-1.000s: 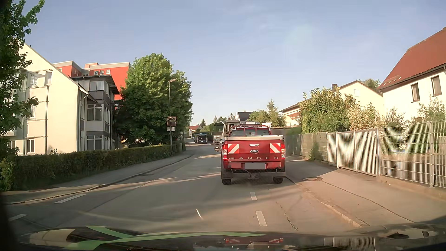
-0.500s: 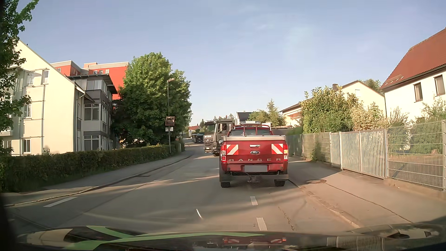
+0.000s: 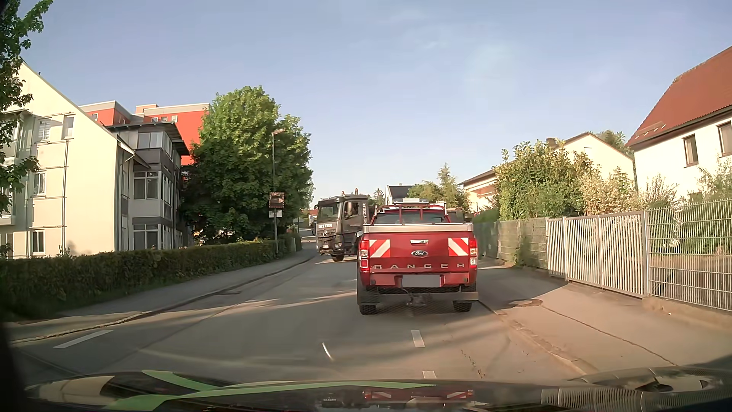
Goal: Follow the waypoints while adhering to traffic rules and regulations
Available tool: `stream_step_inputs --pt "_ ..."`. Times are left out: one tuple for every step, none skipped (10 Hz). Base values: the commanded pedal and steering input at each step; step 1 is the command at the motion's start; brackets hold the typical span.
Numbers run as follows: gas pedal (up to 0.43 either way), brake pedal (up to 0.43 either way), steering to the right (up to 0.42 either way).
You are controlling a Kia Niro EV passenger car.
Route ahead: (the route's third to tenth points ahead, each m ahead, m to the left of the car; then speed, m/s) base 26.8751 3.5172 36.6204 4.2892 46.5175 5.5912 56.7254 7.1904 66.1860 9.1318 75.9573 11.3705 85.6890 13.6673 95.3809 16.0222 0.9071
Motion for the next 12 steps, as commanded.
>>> stream_step_inputs --pt "0.0 0.0 0.025" --pt "0.0 0.0 0.028" --pt "0.0 0.0 0.034" --pt "0.0 0.0 0.053" --pt "0.0 0.0 0.075" --pt "0.0 0.0 0.107" --pt "0.0 0.0 0.134" --pt "0.0 0.0 0.157" --pt "0.0 0.0 0.187" --pt "0.0 0.0 0.211" --pt "0.0 0.0 0.236" --pt "0.0 0.0 0.26"
